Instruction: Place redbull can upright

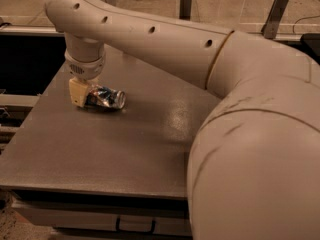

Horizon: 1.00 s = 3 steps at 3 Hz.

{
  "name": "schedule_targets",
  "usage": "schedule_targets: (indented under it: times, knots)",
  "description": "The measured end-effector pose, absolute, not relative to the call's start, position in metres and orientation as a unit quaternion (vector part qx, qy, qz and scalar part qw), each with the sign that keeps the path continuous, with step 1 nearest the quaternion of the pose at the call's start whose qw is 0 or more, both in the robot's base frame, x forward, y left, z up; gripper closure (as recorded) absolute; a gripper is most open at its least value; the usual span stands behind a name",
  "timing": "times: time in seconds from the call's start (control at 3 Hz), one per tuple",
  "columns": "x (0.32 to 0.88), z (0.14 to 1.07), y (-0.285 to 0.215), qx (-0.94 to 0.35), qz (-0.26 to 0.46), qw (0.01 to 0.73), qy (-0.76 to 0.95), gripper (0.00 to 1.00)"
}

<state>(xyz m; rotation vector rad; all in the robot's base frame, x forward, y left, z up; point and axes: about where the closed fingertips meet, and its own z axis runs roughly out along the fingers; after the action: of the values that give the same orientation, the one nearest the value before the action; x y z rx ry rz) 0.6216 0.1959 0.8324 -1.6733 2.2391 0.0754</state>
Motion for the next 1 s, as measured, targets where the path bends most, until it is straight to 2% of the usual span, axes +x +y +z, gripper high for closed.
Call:
schedule_targets:
  times: [0.33, 0.67, 1.0]
  knots:
    - [0.622, 0.834, 0.196, -0.59, 0.027, 0.172, 0.789, 0.85]
    - [0.631, 0.876, 0.19, -0.59, 0.049, 0.237, 0.77, 1.0]
    - [0.647, 0.966, 0.171, -0.575, 0.115, 0.369, 0.721, 1.0]
